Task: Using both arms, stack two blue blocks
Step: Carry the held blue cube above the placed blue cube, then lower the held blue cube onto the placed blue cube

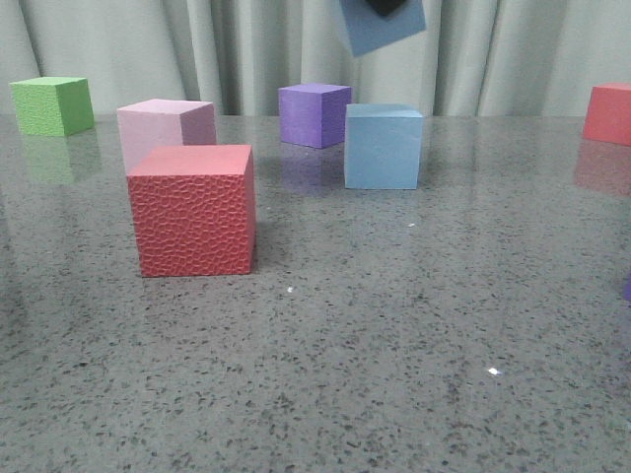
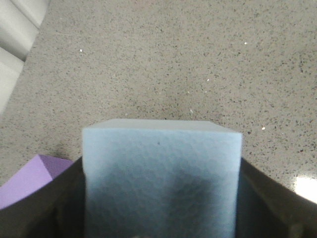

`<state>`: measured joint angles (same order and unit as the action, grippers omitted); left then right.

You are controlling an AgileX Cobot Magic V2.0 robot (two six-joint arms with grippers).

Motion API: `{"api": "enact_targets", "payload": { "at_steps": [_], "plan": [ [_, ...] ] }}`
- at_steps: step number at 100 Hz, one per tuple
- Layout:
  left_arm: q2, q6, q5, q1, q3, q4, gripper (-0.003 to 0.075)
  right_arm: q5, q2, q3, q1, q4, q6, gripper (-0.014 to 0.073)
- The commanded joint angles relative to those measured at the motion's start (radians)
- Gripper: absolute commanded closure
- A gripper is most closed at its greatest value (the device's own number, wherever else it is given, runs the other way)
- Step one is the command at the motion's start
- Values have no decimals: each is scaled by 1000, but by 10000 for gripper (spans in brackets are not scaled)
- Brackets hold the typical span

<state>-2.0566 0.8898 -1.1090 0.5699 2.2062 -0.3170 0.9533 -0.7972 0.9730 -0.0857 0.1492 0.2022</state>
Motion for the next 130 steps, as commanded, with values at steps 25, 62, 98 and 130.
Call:
{"api": "enact_targets", "payload": {
  "at_steps": [25,62,98,130],
  "plan": [
    [24,30,44,7,30,-34,447,-70,1,23,7,12,-7,-15],
    [10,57,44,7,30,-36,447,-74,1,23,7,12,-7,-15],
    [9,62,42,7,30,-38,447,-82,1,23,7,12,-7,-15],
    [3,74,37,7,30,-50,447,-82,1,23,7,12,-7,-15]
  ]
}}
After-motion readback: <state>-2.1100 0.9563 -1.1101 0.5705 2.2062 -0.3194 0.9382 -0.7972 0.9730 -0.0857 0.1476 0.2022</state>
